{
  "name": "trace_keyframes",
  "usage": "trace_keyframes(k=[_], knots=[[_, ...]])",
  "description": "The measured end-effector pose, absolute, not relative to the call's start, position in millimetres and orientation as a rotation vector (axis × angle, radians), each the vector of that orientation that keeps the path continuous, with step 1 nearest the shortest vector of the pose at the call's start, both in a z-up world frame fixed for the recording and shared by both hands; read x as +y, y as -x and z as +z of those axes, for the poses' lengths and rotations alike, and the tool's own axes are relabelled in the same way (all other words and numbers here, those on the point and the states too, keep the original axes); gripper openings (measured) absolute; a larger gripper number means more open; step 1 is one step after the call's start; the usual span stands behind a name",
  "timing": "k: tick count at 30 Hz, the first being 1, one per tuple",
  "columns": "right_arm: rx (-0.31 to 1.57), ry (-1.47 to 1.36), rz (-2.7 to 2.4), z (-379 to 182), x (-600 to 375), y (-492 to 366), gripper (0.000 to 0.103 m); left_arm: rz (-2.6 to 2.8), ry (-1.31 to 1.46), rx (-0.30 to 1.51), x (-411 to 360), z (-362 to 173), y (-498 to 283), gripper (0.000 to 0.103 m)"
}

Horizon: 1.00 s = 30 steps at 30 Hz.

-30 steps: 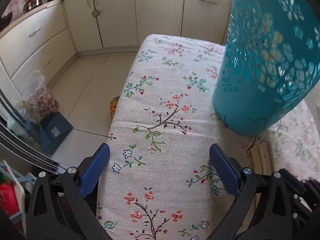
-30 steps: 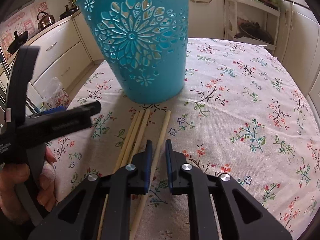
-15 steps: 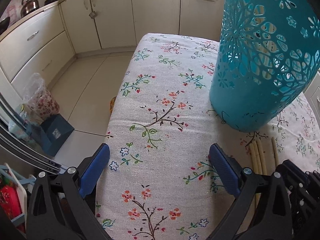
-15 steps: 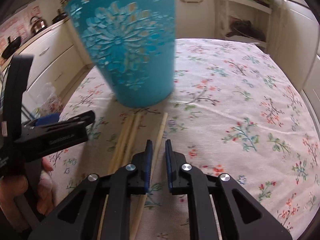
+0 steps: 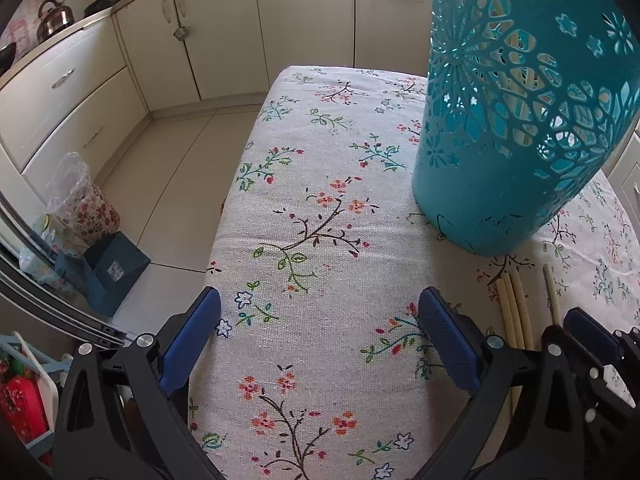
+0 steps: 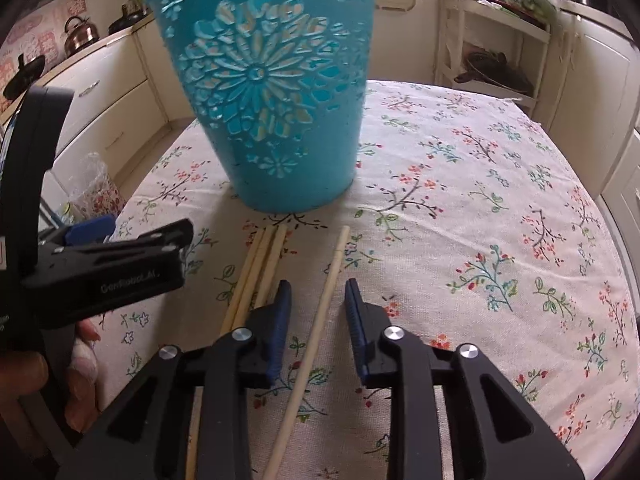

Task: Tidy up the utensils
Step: 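Lower the right gripper to the stick pile and grasp one stick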

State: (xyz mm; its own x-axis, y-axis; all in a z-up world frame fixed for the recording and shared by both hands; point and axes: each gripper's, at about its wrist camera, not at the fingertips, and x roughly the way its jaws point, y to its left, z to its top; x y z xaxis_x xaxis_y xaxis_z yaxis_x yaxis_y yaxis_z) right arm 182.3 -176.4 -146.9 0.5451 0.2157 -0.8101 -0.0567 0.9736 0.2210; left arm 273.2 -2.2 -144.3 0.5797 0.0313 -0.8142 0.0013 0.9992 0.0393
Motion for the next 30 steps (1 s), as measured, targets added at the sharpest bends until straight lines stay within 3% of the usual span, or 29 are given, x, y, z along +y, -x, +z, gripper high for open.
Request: trace_keyframes(k=[4, 24, 30], knots=[[0.986, -0.225, 0.154, -148.1, -184.8, -183.1, 0.011, 0.024, -0.058, 0.951, -6.1, -144.2, -272.6, 0.095], [0.985, -0.253, 0.182, -149.2, -190.0, -186.8, 0.014, 0.071, -0.098, 0.944, -14.9, -141.5, -265.7, 0.096], [0.971, -0.255, 0.218, -149.5, -188.9, -179.2, 0.026, 0.061, -0.057, 0.952, -8.6, -142.9, -266.3, 0.096]])
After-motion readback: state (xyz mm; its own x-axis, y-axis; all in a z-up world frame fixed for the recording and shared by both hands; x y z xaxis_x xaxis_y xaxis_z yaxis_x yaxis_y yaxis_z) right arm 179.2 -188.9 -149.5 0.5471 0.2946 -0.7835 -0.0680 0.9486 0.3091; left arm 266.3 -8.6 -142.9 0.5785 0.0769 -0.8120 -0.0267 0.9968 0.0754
